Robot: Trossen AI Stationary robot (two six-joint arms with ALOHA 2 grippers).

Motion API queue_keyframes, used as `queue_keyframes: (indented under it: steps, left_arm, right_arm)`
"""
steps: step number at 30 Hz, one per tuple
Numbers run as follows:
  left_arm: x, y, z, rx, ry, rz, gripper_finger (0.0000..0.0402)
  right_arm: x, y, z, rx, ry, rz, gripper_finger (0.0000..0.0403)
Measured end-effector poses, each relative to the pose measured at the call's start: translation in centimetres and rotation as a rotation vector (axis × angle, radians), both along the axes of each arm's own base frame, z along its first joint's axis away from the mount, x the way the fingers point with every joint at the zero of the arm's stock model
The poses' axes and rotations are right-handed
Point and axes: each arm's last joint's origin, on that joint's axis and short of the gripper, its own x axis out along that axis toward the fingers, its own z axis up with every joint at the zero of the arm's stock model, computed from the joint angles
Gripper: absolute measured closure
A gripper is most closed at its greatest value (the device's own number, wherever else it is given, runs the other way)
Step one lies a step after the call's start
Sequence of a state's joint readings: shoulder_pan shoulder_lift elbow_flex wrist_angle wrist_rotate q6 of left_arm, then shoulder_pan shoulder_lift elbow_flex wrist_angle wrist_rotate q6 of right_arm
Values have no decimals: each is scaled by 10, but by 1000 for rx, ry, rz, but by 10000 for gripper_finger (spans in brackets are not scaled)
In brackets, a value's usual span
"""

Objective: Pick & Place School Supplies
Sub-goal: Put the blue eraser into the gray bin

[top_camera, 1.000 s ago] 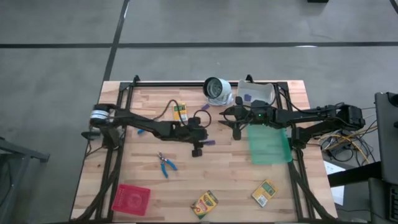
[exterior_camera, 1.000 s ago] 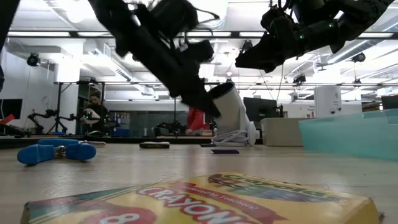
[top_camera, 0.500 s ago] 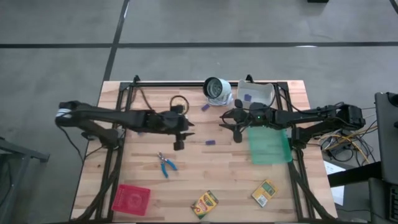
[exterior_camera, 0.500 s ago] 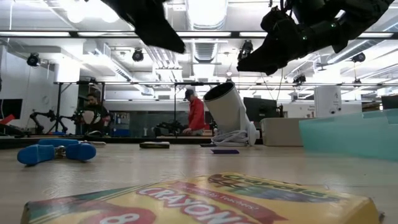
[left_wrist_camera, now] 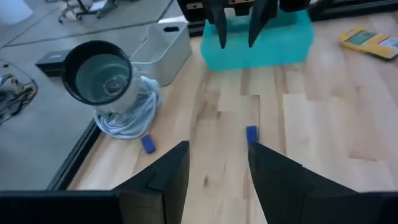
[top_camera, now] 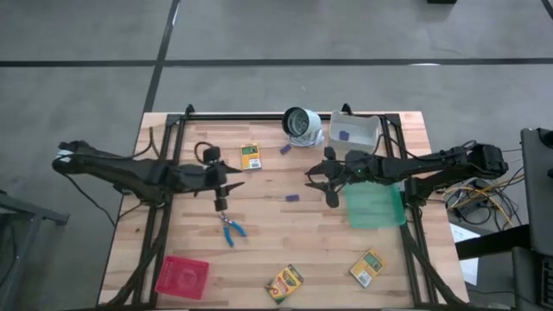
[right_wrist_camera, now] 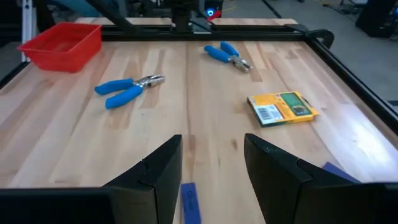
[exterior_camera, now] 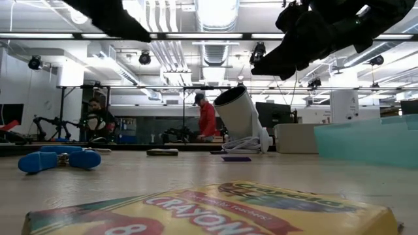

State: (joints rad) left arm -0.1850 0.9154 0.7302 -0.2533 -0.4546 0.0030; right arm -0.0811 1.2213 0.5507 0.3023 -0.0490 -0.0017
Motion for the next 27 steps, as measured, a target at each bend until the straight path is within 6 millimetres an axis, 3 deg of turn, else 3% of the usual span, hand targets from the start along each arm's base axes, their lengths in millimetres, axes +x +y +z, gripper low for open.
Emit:
queue_keyframes:
  steps: [9, 18, 27]
  left_arm:
    - [-37, 6, -45, -12, -74, -8, 232]
    - [-60, 9, -65, -76, -155, -49, 232]
    - [-69, 10, -67, -91, -163, -55, 232]
  right_arm:
    - [7, 18, -11, -21, 24, 17, 234]
    - [31, 22, -46, -23, 61, 20, 234]
    - [39, 22, -75, 74, 163, -26, 234]
